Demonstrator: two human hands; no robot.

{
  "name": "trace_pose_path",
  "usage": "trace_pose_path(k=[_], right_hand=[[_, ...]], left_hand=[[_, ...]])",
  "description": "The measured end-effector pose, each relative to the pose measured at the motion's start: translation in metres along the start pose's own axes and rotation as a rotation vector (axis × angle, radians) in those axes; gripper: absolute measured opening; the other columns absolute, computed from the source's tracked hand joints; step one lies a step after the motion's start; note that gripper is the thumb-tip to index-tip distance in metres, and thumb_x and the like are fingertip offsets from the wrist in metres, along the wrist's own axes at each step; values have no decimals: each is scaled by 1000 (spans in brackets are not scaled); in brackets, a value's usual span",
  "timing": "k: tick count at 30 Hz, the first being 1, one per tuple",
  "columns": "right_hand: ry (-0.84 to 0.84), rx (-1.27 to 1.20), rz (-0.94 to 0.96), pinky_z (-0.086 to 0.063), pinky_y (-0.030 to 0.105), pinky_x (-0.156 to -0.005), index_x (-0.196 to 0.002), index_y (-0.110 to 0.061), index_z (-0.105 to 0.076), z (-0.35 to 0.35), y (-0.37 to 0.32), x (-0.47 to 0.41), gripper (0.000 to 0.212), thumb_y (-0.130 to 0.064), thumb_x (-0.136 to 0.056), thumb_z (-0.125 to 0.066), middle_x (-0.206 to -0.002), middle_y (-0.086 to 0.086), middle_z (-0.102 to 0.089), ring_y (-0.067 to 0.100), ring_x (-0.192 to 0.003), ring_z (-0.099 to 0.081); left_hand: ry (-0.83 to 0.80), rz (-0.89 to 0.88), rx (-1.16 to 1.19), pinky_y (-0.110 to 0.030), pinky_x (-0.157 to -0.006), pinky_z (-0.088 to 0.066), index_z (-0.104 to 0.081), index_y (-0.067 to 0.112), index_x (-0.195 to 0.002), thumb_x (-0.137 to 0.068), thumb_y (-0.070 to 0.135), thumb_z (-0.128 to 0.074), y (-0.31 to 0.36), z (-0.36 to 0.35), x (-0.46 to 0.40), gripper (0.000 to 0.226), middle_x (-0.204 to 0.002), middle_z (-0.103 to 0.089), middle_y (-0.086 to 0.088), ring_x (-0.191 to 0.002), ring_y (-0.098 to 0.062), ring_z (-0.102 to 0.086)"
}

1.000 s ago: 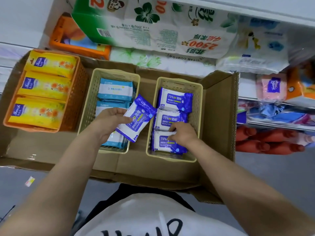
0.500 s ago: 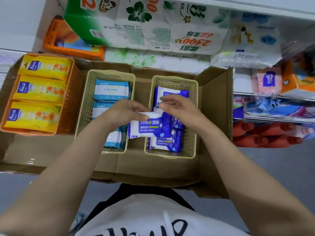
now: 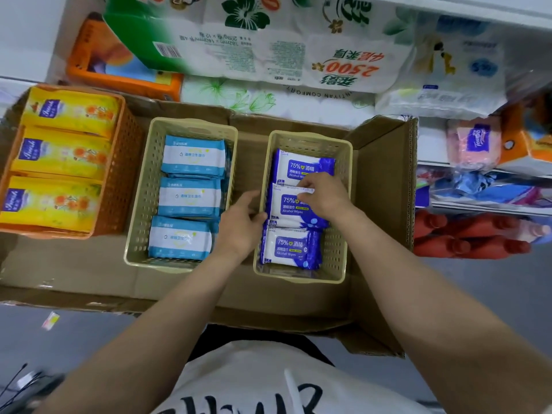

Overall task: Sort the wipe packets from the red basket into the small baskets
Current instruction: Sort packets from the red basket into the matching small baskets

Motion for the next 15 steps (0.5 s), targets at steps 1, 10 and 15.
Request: trace_pose_path(k=[1,10,15], right_hand=[[17,39,4,-50,31,-84,-123,-19,-64,-3,0,-2,32,-27,-92,-67,-127,2,-63,20,-116,-58],[218,326,56,-46,44,-97,-131,-27,-60,-18,-3,10,44,-38,-89,-67,-127,2,-59,24,-124,-41],[150,236,47,-45,35,-94,-135,-28,-55,-27,0,11,50,-36,-88,-69,-130,2,-53,22,-126,-40]], left_hand=[[-12,9,40,-24,-80,-43,-47,30,-140,-95,19,-61,-1,0,-2,48,-124,-62,-6,-111,-16,-57],[-84,53,152,-30,-72,-58,-47,36,-139,-96,17,-60,-7,-2,-10,49,-114,-61,-6,-101,-18,-62],[-95,70,143,-43,-82,-59,-47,37,-138,-95,17,-61,-8,-2,-12,50,-114,-59,-6,-105,-20,-61]])
Point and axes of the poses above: each hand's wrist, its own x-axis away from the middle knuckle, its own z-axis out of the back of the hand, y = z × x, the point moved 6 cm from there along -x, towards the middle knuckle
